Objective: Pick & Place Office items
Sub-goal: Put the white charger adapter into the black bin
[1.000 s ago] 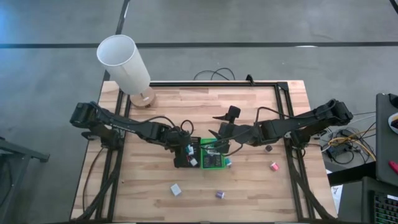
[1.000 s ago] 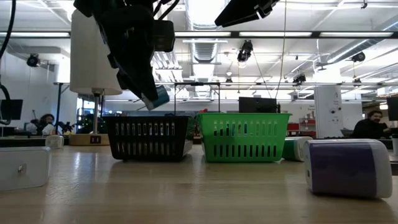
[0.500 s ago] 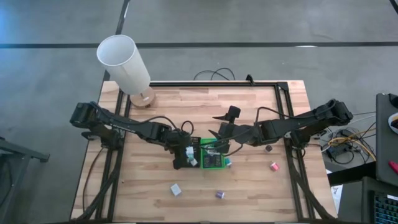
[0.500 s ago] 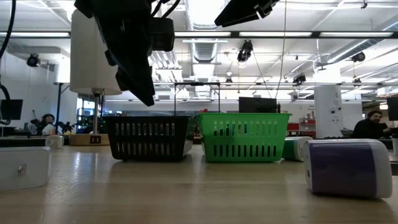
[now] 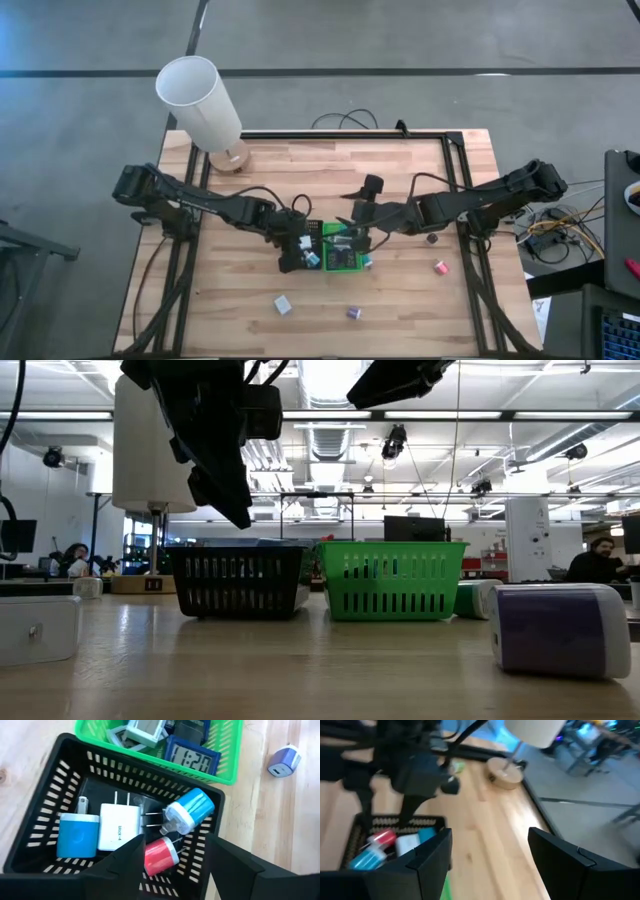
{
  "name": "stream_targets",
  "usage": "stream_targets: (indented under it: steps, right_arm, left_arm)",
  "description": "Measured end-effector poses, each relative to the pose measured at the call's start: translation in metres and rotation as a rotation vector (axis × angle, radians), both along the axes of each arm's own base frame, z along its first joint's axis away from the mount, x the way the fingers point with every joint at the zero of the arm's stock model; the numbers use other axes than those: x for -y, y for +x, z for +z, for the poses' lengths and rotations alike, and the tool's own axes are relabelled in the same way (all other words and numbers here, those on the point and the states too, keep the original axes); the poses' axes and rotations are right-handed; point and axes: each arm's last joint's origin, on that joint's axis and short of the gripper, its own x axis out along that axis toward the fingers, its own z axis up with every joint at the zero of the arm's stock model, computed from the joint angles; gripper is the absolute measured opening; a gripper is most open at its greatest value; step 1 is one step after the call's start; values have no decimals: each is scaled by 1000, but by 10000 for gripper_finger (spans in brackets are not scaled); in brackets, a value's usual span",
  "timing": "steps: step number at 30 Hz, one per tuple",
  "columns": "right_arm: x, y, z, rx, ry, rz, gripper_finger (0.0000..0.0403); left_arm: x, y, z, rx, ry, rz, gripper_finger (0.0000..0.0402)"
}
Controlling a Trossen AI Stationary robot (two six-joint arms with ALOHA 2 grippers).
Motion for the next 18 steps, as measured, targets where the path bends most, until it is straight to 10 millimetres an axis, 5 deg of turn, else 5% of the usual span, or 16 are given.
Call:
stream_targets:
  steps: [9,18]
  right_arm:
    - [-16,-11,-4,-35,-116,-122,246]
    - [-85,-51,8,70,-221,-98,237]
  left_arm:
    - [21,-7,4,-18,-90,-98,211]
    - [49,-44,48,3,-131,-88,210]
